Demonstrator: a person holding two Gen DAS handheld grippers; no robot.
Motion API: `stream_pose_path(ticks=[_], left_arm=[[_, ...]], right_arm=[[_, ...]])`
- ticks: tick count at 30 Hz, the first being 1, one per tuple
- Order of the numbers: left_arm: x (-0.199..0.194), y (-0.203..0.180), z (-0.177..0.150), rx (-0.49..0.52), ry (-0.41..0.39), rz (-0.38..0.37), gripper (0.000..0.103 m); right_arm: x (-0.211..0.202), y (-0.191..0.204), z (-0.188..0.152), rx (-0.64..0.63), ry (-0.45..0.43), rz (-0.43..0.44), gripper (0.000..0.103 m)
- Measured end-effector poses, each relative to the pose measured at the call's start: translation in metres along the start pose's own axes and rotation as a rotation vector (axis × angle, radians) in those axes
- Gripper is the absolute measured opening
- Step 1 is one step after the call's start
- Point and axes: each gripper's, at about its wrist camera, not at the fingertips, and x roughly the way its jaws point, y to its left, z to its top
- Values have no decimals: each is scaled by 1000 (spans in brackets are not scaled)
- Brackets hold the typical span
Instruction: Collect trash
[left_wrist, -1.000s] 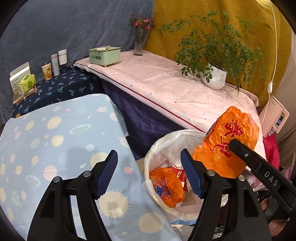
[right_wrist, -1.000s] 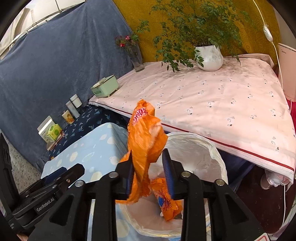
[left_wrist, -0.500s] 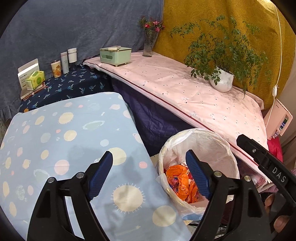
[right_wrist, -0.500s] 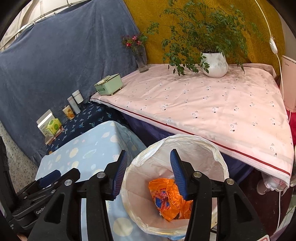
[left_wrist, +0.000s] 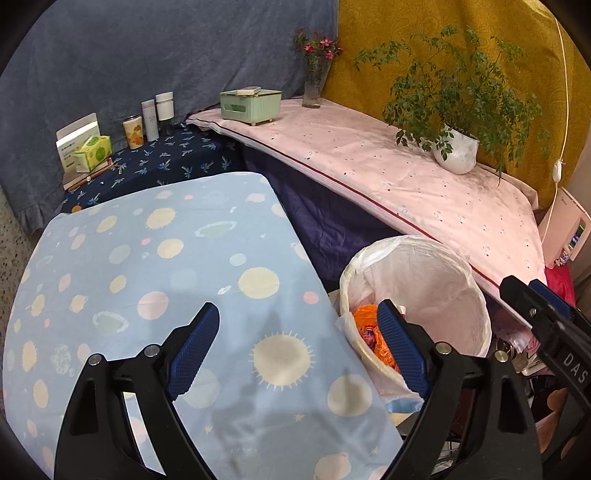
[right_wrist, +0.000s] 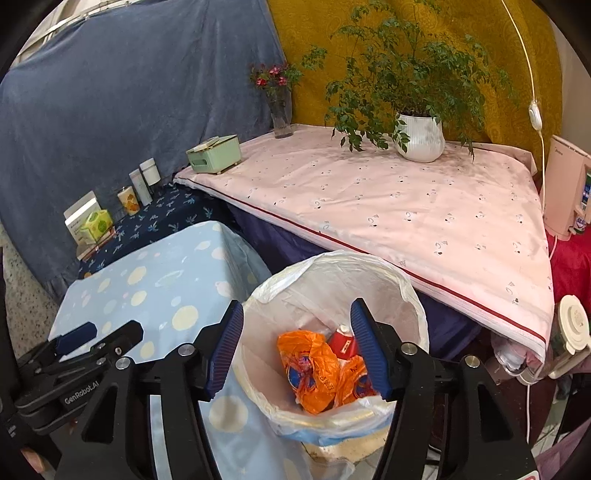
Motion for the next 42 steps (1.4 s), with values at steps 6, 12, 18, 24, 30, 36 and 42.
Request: stream_pose_path(ticks=[6,12,18,24,30,36,42], left_arm=[[-15,7,-16,3,13,26,87],[-23,17,-29,-15,30,30,88],[-24,25,-37,-30,37,49,90],[-26,30,-41,-48,37,56,91],[-25,29,-46,-38,36,70,91],[-27,26,-47,-29,22,81,92],[-28,22,-49,-15,19,81,92]], right_arm=[[-15,6,-19,-43,2,-50,71],[-25,12,-36,-78,22,-110,83],[-27,17,-48,-90,60,-101,84],[-26,17,-56,-92,74,-109,97],[-27,15,-62,-90,82,-124,96],[-29,17,-64,-101,80,-122,96],[-30,18,-65,-104,79,-126,96]])
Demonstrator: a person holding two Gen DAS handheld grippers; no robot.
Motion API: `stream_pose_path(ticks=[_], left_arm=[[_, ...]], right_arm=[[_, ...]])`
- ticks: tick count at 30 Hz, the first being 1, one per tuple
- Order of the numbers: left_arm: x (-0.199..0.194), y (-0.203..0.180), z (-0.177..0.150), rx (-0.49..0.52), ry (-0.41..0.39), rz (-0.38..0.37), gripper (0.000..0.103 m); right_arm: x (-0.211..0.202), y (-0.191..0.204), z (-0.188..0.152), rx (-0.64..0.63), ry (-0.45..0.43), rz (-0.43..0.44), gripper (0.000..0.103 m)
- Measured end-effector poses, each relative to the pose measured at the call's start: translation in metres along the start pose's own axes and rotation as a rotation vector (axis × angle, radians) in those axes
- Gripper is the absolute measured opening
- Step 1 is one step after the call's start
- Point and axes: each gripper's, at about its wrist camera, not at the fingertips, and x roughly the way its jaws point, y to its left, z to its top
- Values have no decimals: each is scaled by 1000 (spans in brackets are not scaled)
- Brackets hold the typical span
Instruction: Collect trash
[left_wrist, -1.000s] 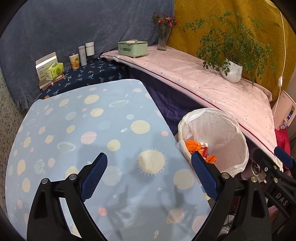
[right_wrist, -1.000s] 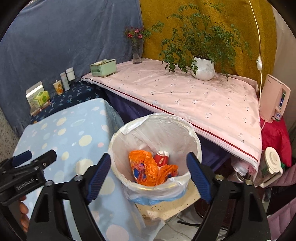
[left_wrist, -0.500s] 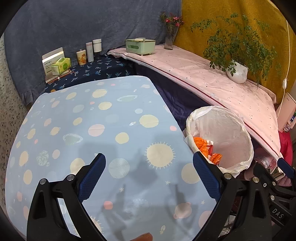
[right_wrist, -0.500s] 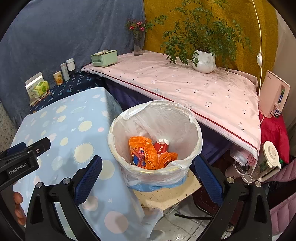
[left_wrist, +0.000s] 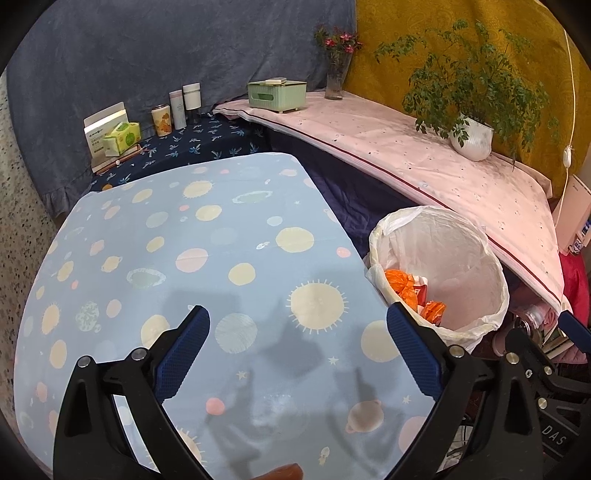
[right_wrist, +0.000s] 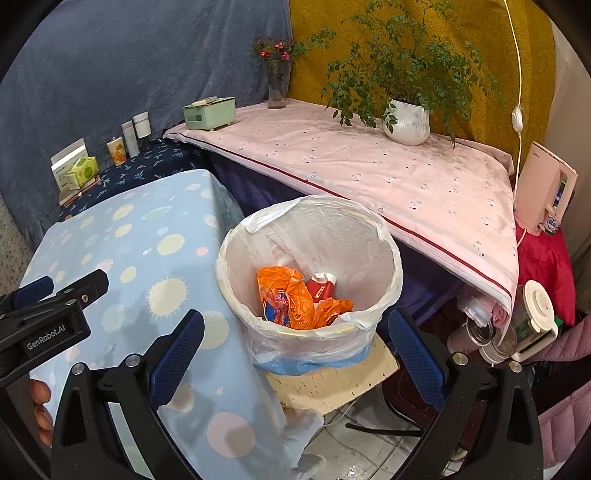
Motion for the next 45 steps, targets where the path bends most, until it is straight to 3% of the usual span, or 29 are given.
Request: stream_pose_path(ticks=[45], left_arm=[[-1,-12,-16,8,17,16,93]], right_arm=[[-3,2,-15,-14,4,-15,96]])
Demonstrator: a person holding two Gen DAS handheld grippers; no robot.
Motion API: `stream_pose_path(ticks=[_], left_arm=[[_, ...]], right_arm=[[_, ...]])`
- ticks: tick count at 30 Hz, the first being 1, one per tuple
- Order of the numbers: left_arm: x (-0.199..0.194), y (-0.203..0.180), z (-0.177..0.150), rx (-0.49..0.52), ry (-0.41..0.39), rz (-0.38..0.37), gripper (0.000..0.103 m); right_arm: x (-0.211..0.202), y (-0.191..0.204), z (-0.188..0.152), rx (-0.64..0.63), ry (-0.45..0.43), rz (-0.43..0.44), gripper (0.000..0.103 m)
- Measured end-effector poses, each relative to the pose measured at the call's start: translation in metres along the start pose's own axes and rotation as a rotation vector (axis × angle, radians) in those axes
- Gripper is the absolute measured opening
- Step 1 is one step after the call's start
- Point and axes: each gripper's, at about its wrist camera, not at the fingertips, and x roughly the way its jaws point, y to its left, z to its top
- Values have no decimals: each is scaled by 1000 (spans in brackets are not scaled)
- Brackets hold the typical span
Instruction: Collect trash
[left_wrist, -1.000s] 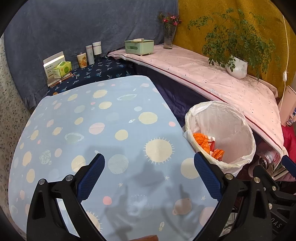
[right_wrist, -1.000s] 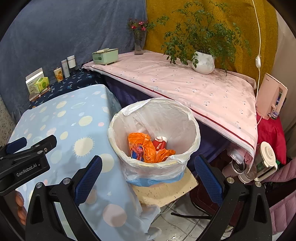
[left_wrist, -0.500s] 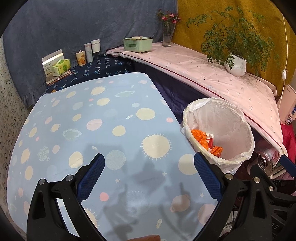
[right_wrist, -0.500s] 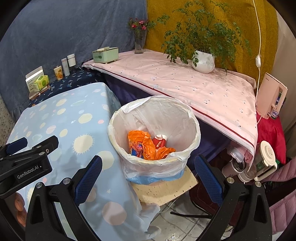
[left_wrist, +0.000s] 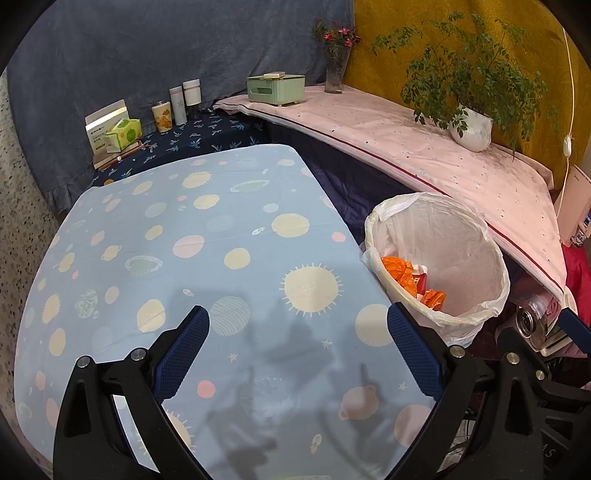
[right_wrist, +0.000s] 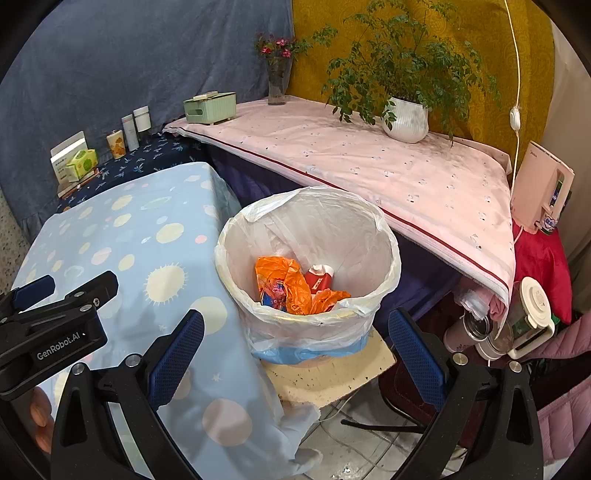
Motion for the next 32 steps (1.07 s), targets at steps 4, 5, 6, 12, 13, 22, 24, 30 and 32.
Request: stream_pose_path(ticks=[4,5,6,12,13,22,24,30,32], left_arm=[[0,0,0,0,1,1,93],[1,0,0,1,1,1,93],[1,0,0,1,2,1,93],[2,1,-2,5,4,-2,93],[2,2,-2,6,4,-3,93],[2,-1,-2,14,3,-9,93],[1,-1,-3,14,2,-8,93],[3,2,-2,-6,9,-22,93],[4,3,-1,-4,12,-24,93]], right_arm=[[0,0,-1,3,2,-2,96],[1,0,-2,4,2,-3,96],[2,0,-2,4,3,-2,96],[2,0,-2,4,6,-2,96],[2,0,-2,5,6,-2,96],[2,-1,-2,6,5,-2,96],[3,-1,-2,5,4,-3,96],[3,-2,-1,12,2,-4,96],[3,-3,-1,16,3,-4,96]])
